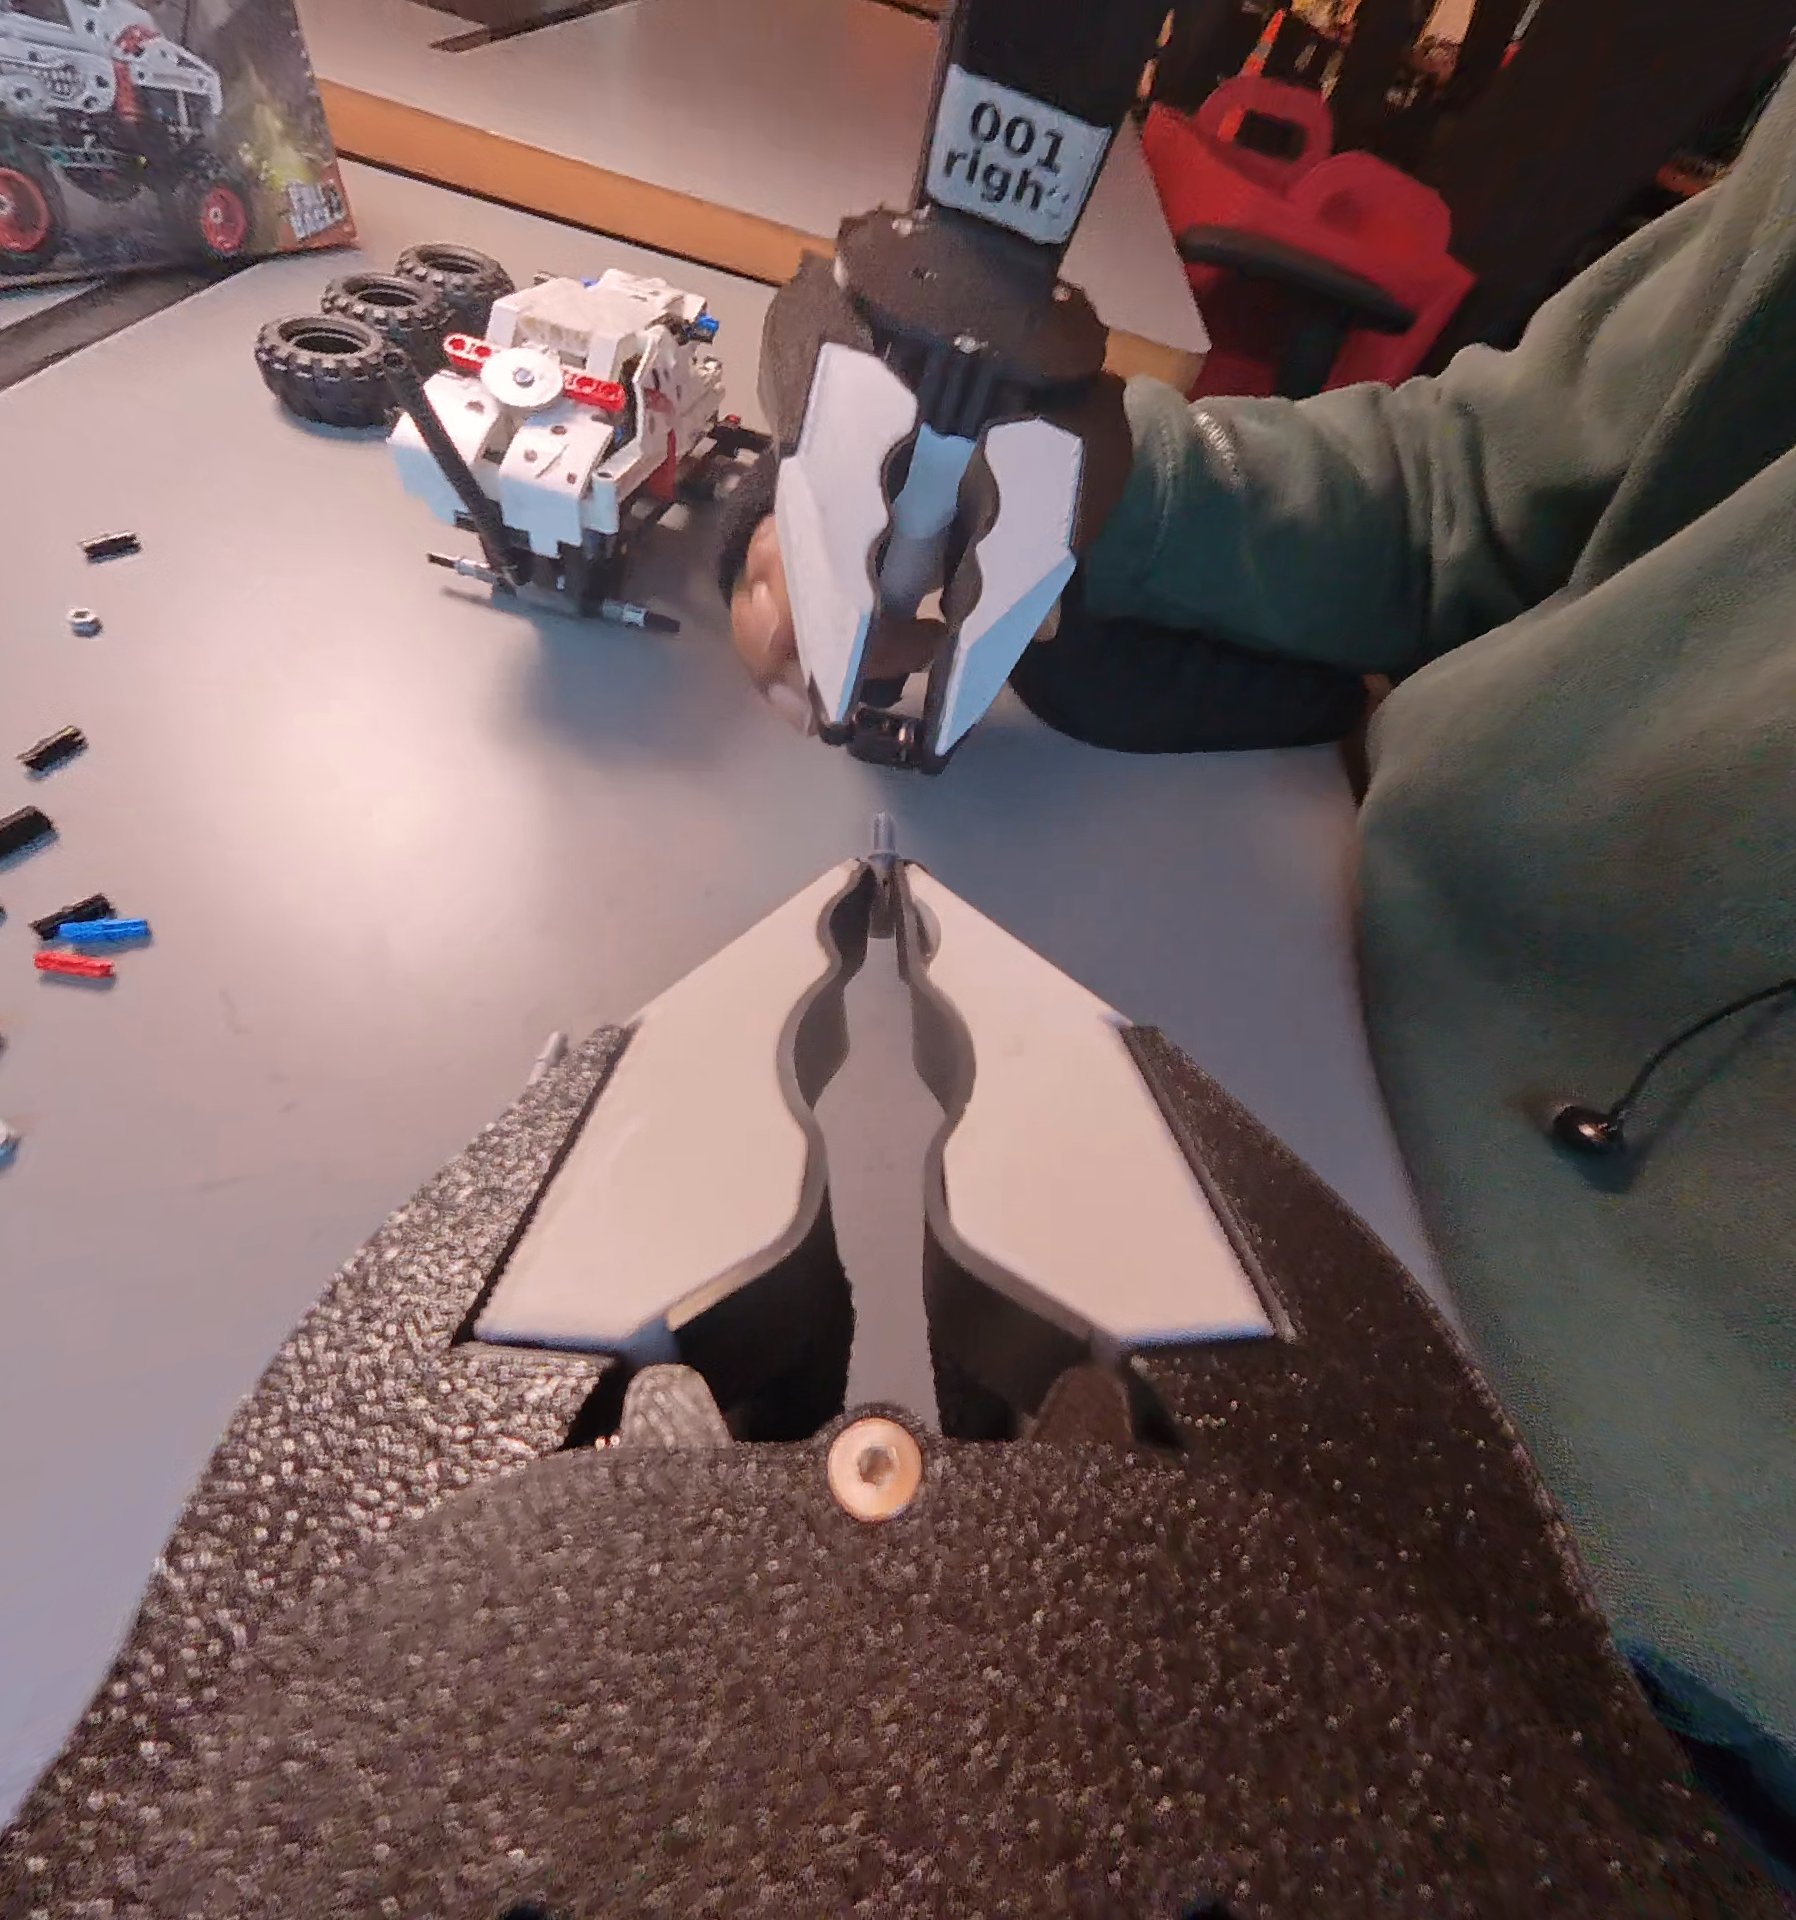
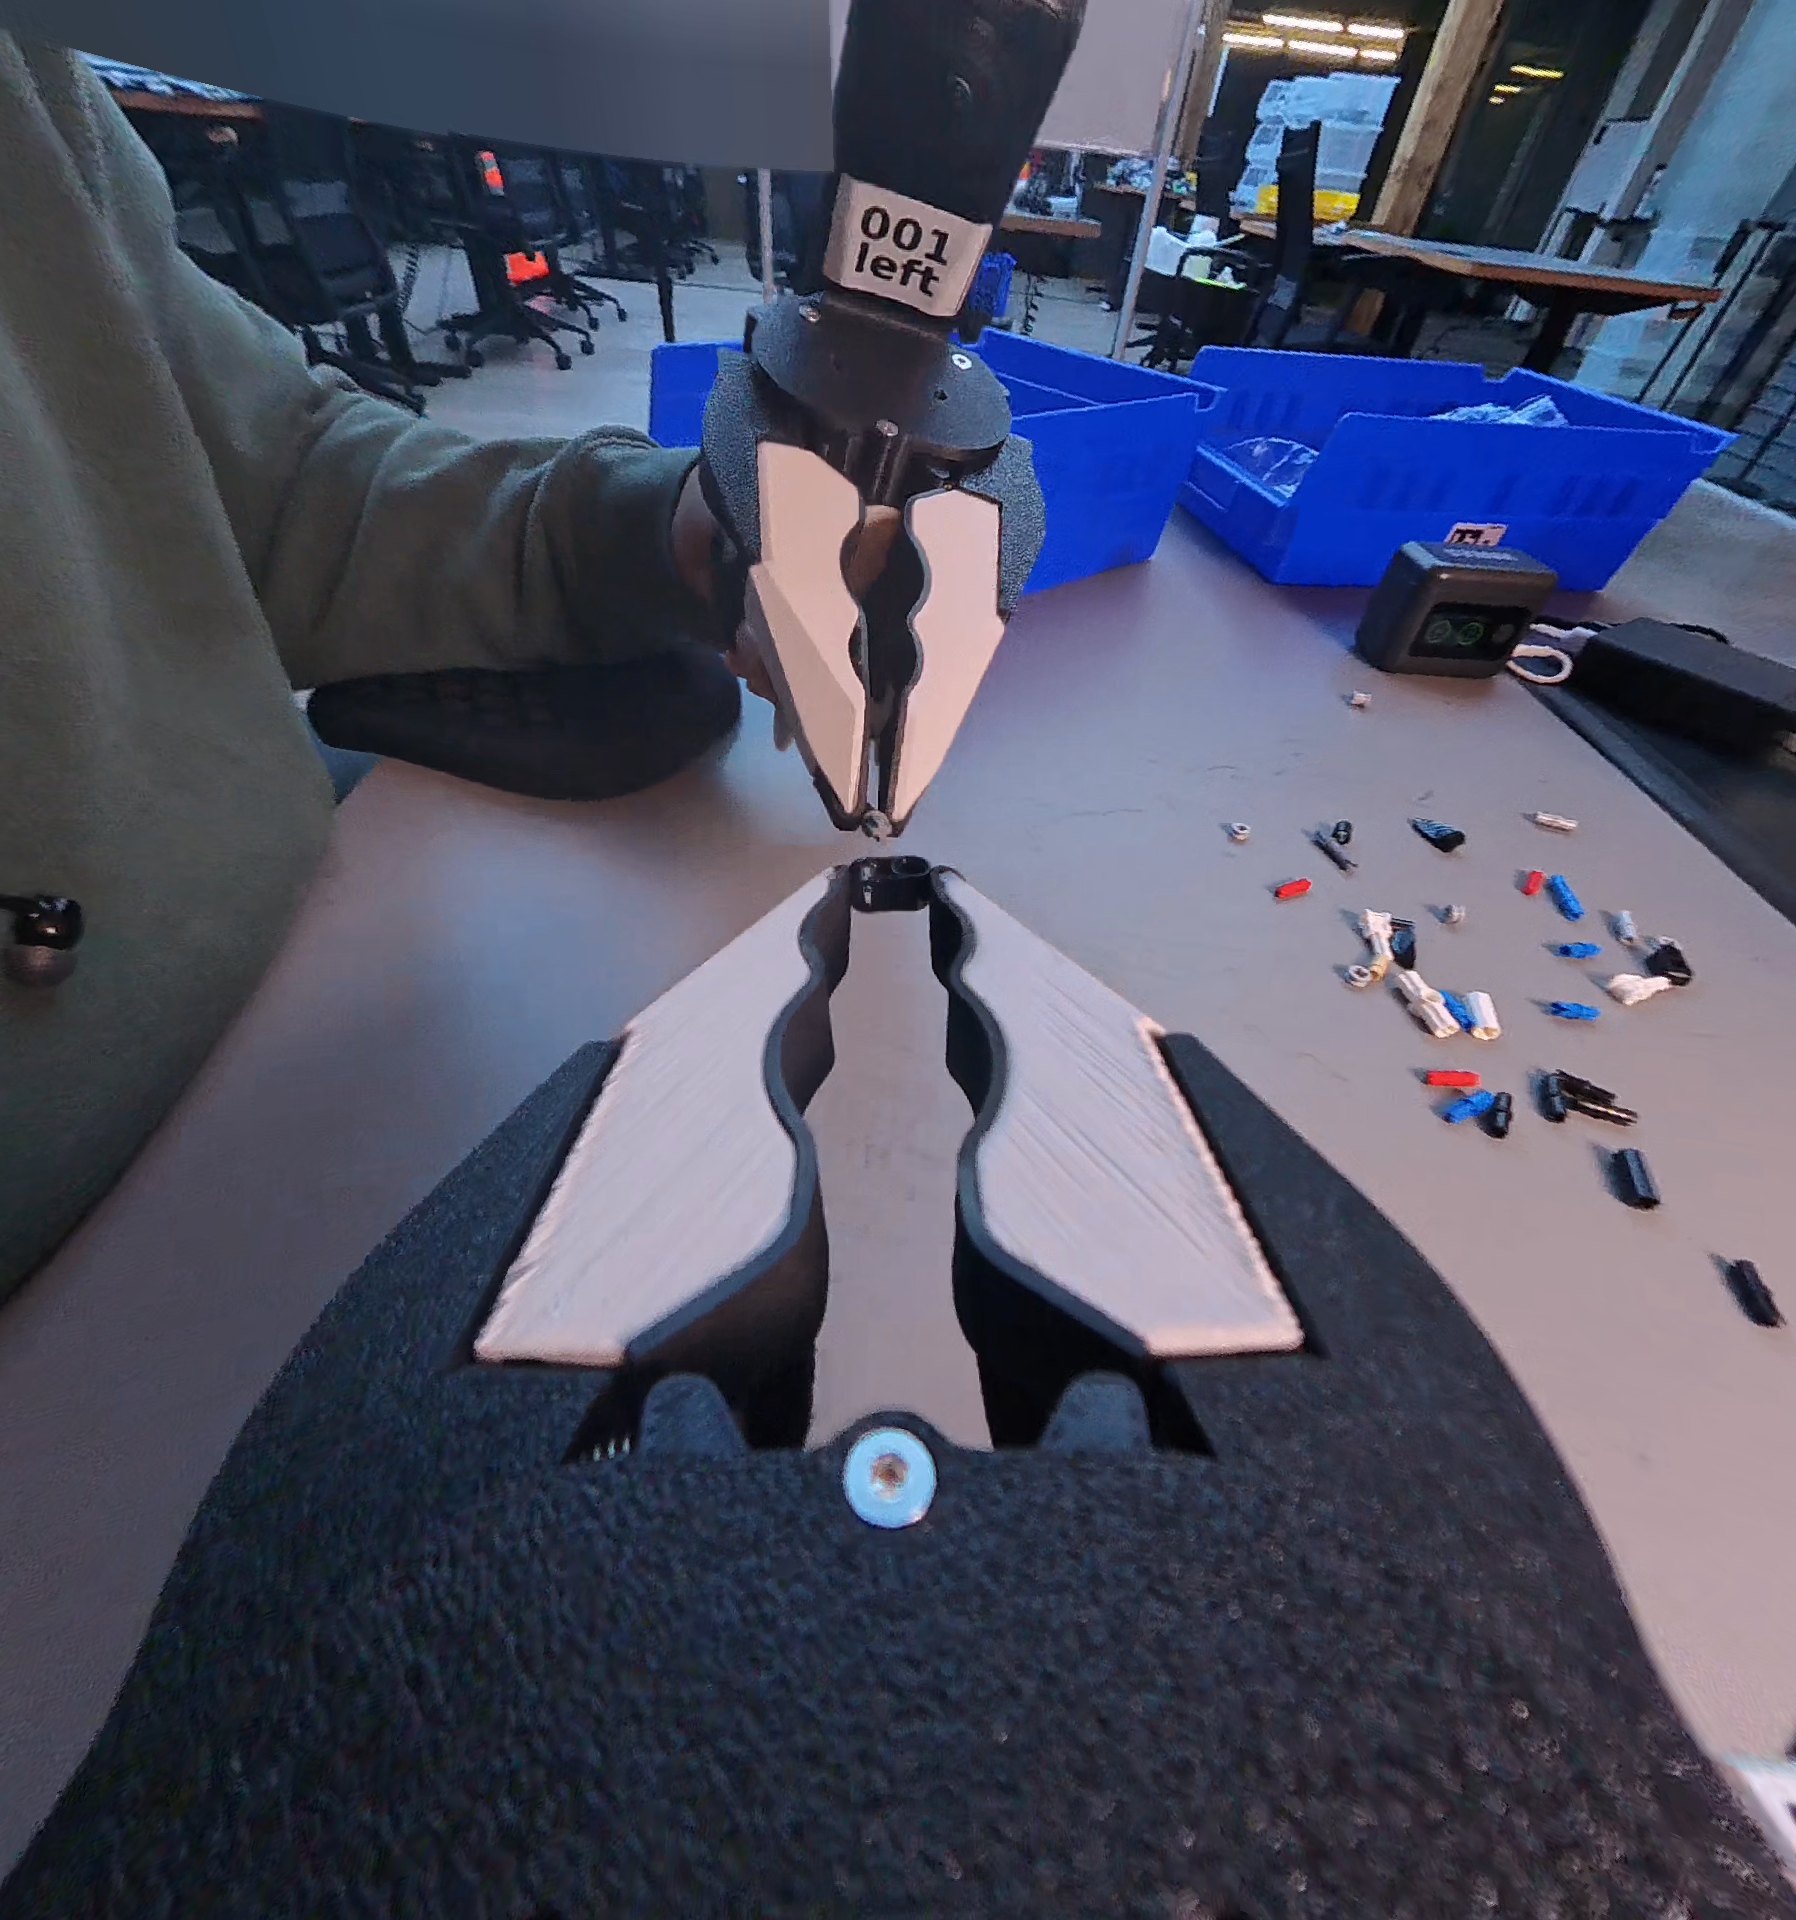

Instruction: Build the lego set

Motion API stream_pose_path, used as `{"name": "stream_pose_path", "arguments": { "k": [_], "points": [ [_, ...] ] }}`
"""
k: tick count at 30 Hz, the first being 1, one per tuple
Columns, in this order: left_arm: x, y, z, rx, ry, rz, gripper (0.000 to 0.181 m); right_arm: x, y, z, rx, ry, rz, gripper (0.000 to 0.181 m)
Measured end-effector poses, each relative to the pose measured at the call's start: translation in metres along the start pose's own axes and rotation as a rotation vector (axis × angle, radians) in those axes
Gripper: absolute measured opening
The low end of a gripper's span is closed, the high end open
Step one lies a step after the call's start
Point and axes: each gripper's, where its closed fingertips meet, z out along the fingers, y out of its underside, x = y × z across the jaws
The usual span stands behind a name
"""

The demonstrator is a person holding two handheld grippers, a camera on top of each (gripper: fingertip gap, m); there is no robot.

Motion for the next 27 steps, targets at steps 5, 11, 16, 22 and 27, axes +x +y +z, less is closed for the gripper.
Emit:
{"name": "stream_pose_path", "arguments": {
  "k": [5, 11, 16, 22, 27],
  "points": [
    [0.011, -0.004, 0.003, 0.026, 0.100, -0.112, 0.004, -0.009, -0.003, 0.002, 0.051, -0.092, 0.093, 0.014],
    [0.013, 0.002, 0.008, 0.011, 0.137, -0.175, 0.004, -0.013, 0.002, 0.005, 0.042, -0.133, 0.125, 0.014],
    [0.015, 0.006, 0.011, -0.009, 0.153, -0.186, 0.004, -0.015, 0.003, 0.008, 0.026, -0.130, 0.107, 0.014],
    [0.016, 0.008, 0.012, -0.019, 0.153, -0.182, 0.004, -0.013, 0.008, 0.007, -0.013, -0.112, 0.078, 0.014],
    [0.016, 0.011, 0.014, -0.034, 0.153, -0.191, 0.004, -0.015, 0.013, 0.008, -0.051, -0.110, 0.047, 0.014]
  ]
}}
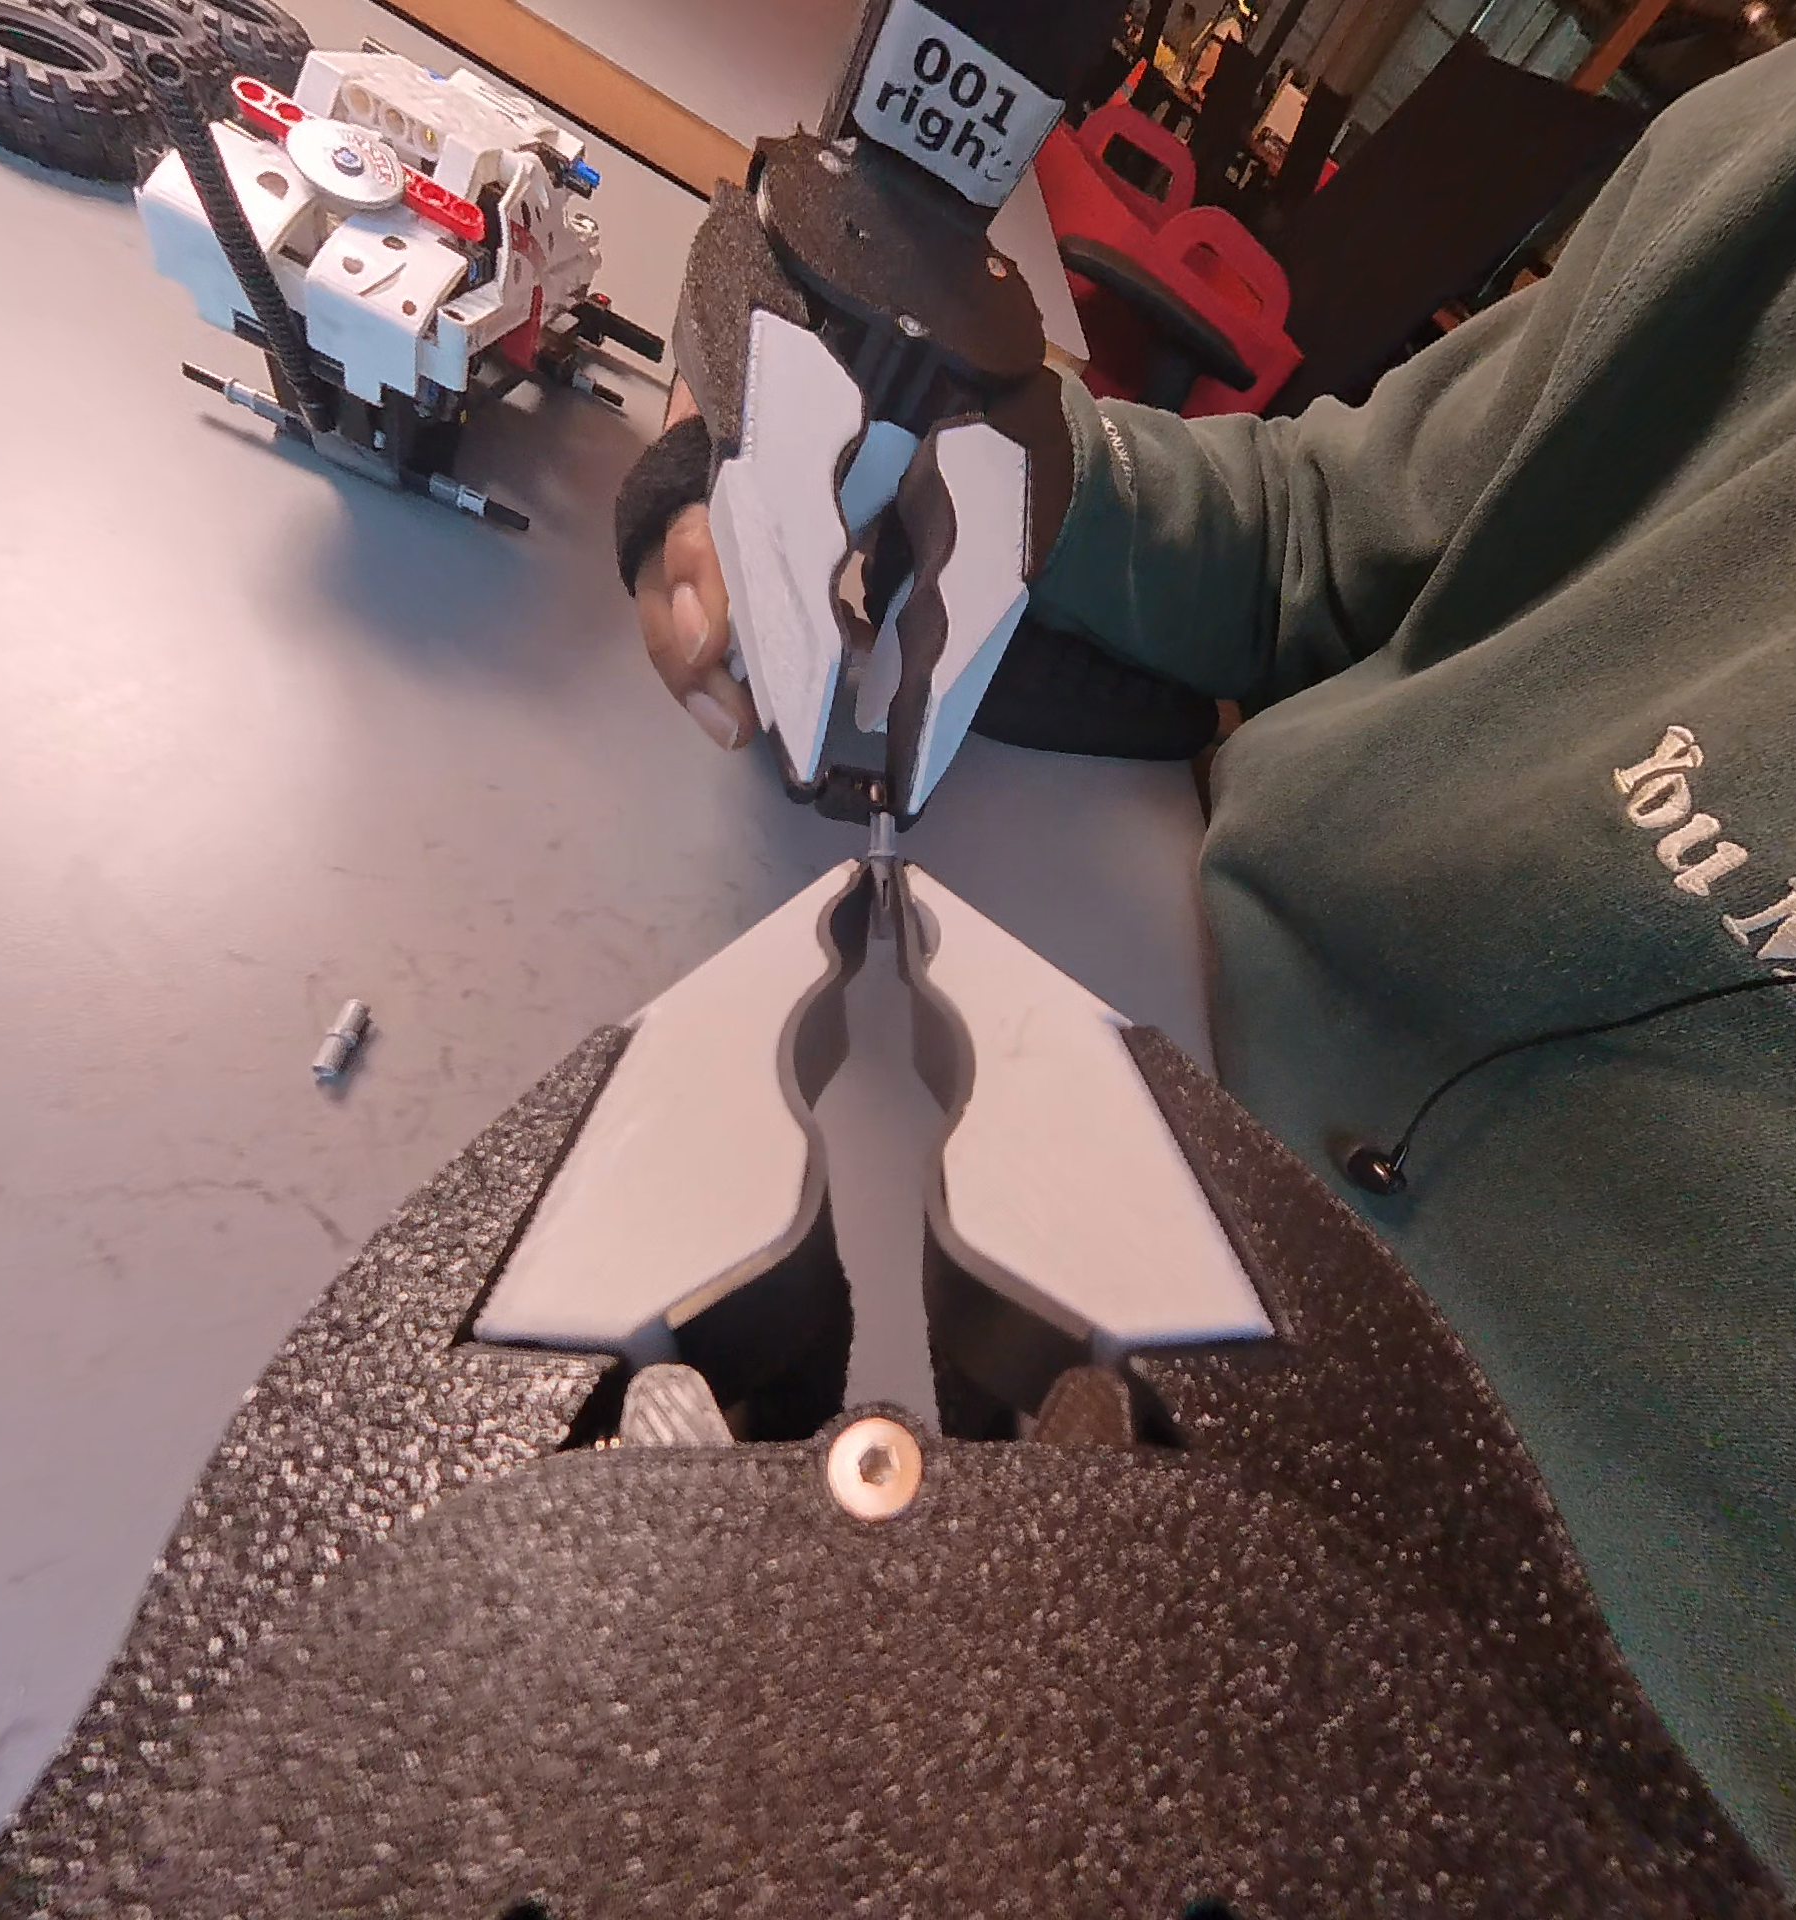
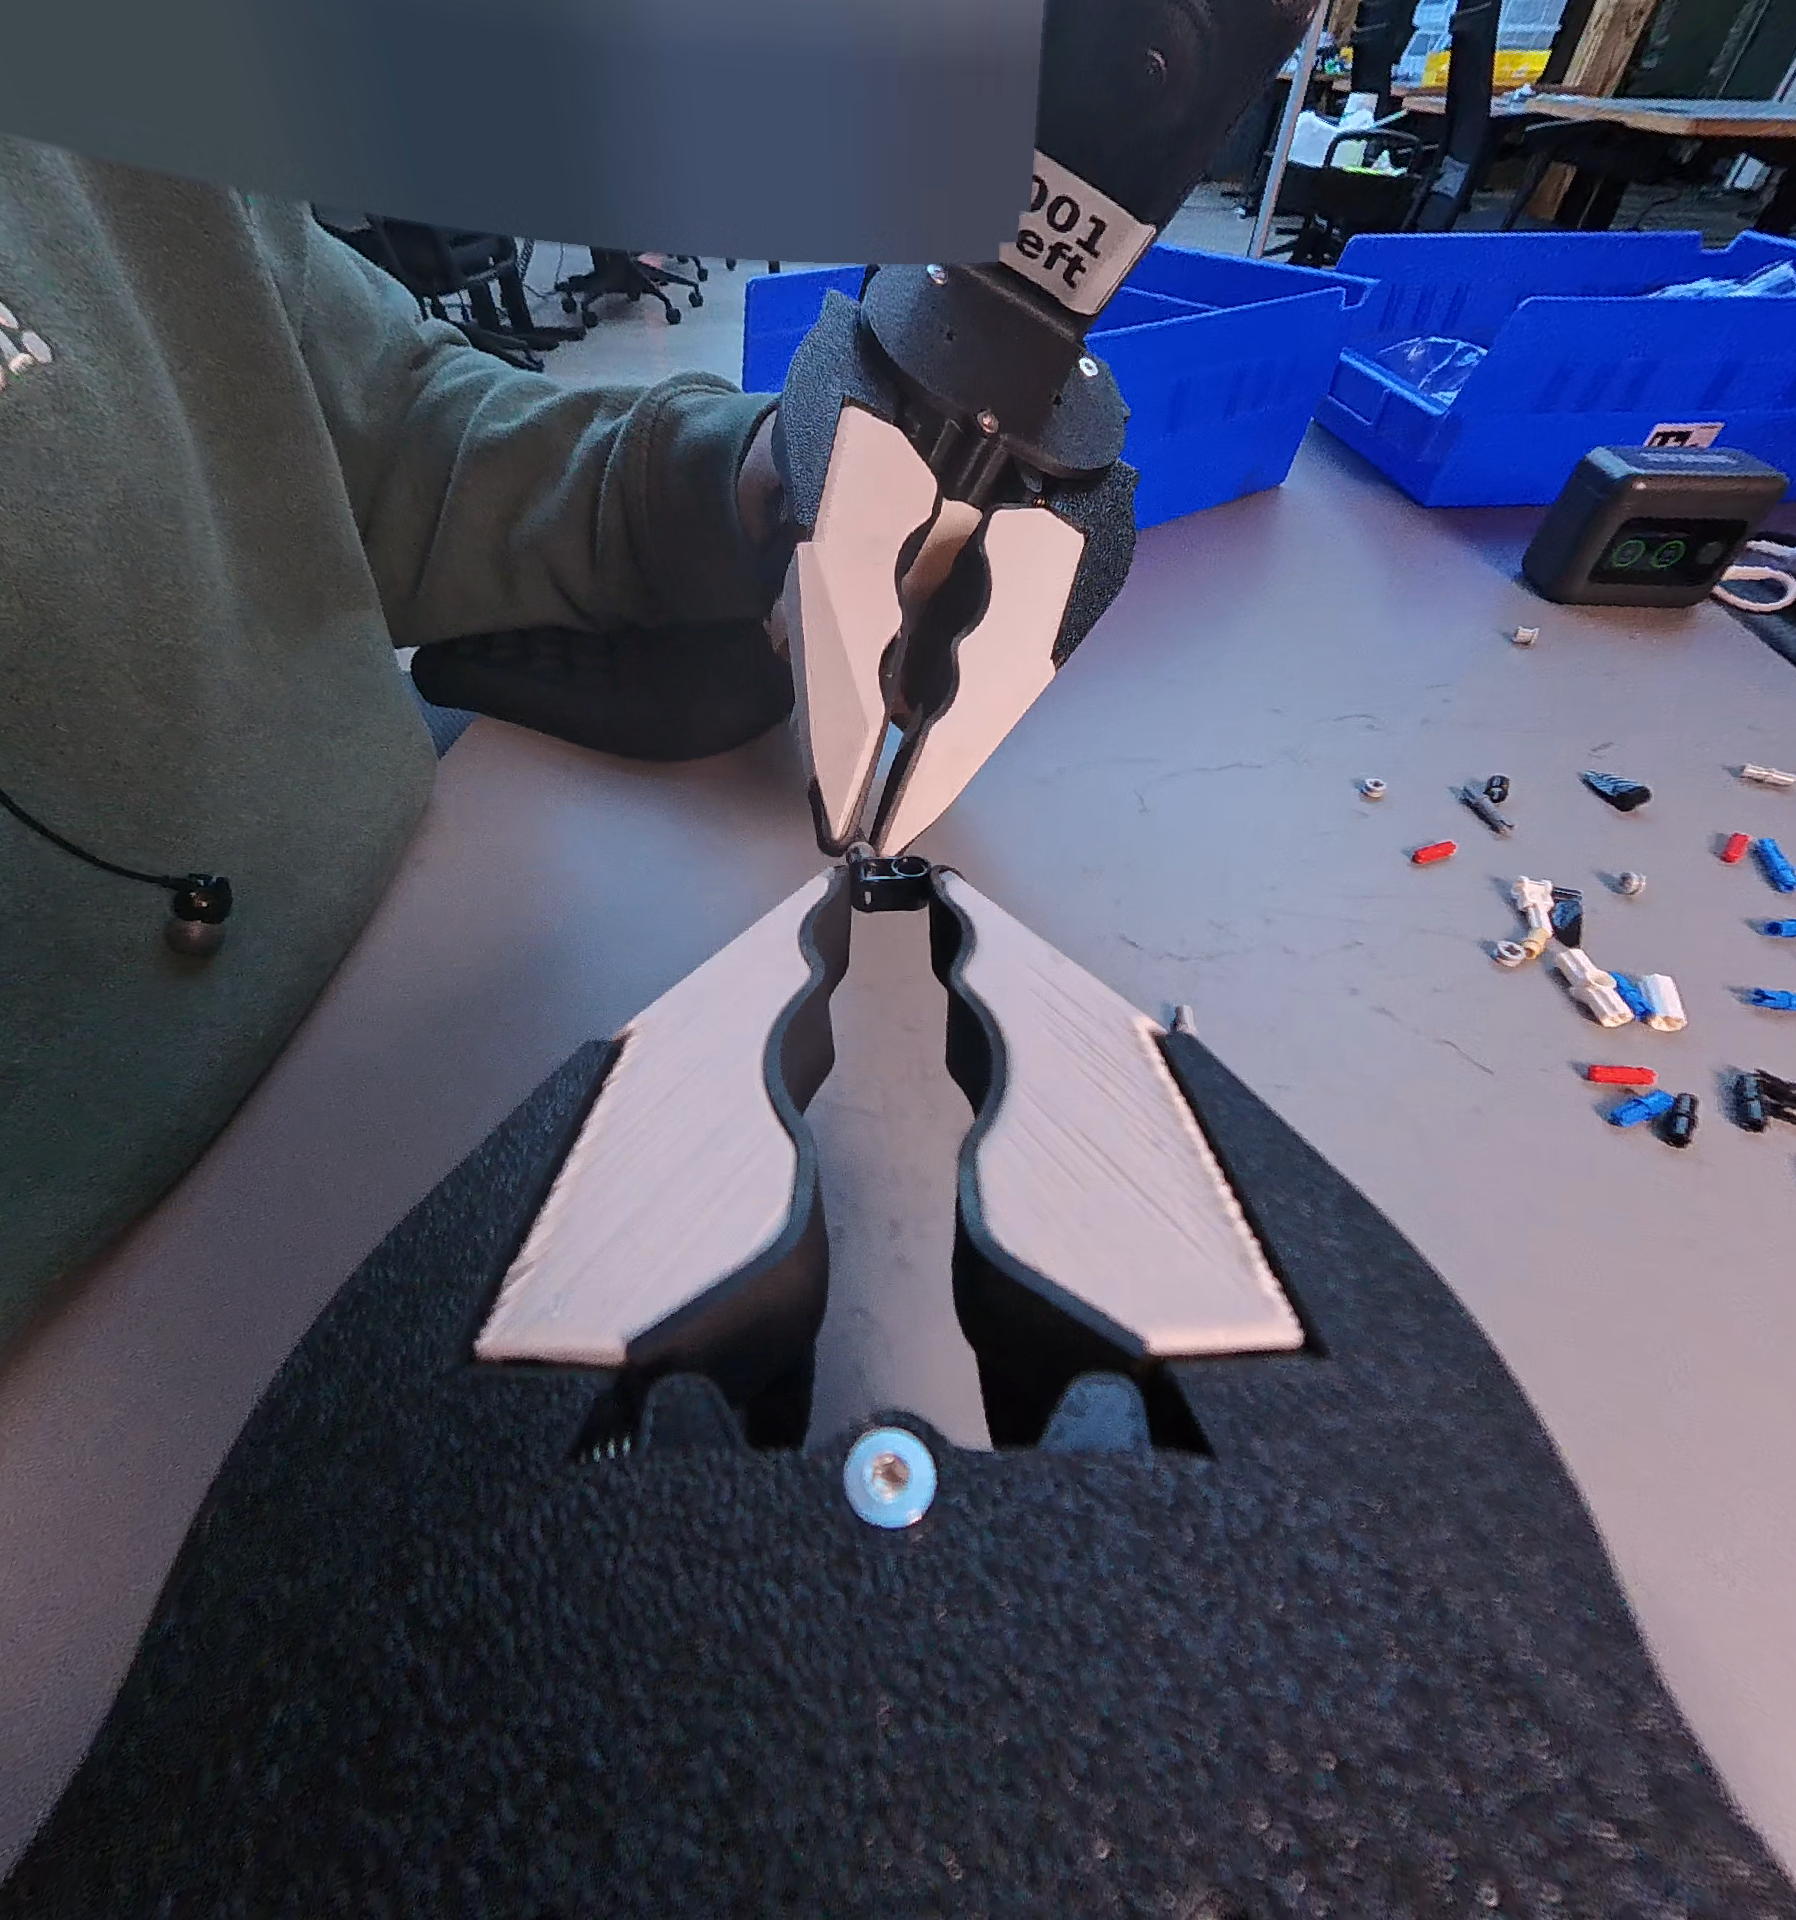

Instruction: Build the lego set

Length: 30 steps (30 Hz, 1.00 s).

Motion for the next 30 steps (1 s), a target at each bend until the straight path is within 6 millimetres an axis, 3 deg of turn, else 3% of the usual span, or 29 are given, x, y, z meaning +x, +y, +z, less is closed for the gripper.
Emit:
{"name": "stream_pose_path", "arguments": {
  "k": [16, 30],
  "points": [
    [-0.006, 0.028, 0.014, -0.168, -0.051, 0.036, 0.003, -0.009, 0.030, 0.007, -0.236, -0.019, -0.086, 0.014],
    [-0.010, 0.024, 0.016, -0.108, -0.029, -0.010, 0.001, -0.004, 0.029, 0.012, -0.213, 0.014, -0.062, 0.014]
  ]
}}
